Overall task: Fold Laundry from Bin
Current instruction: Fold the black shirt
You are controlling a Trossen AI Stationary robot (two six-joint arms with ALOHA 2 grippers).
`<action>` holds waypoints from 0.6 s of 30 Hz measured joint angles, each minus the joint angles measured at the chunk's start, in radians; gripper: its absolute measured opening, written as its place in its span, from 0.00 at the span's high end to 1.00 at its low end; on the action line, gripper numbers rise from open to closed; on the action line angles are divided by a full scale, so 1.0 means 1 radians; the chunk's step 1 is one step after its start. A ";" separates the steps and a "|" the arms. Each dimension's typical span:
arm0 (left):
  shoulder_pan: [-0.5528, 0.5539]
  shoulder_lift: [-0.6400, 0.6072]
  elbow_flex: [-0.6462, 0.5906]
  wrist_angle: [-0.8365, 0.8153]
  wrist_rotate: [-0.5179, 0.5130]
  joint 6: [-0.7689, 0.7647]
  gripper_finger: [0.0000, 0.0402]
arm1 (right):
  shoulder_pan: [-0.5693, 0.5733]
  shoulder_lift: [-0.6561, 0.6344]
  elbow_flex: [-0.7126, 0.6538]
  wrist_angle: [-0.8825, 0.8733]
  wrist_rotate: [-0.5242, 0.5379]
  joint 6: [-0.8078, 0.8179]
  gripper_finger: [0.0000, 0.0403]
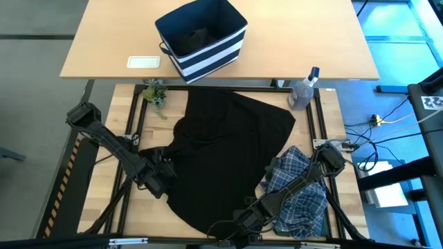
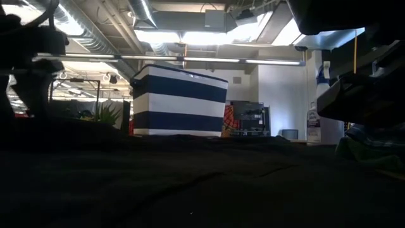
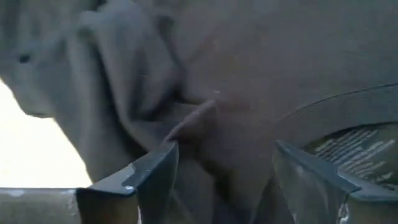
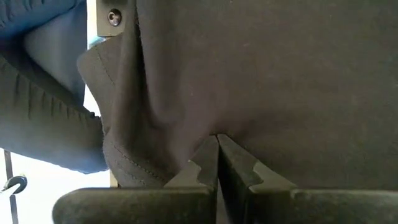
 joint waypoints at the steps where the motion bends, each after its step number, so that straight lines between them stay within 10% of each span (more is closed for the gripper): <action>1: 0.000 0.000 0.017 -0.031 -0.010 0.000 0.37 | 0.000 0.000 0.000 0.002 0.000 0.000 0.98; 18: 0.000 0.072 0.059 -0.073 0.022 -0.022 0.36 | 0.000 0.000 0.000 0.018 0.003 -0.001 0.98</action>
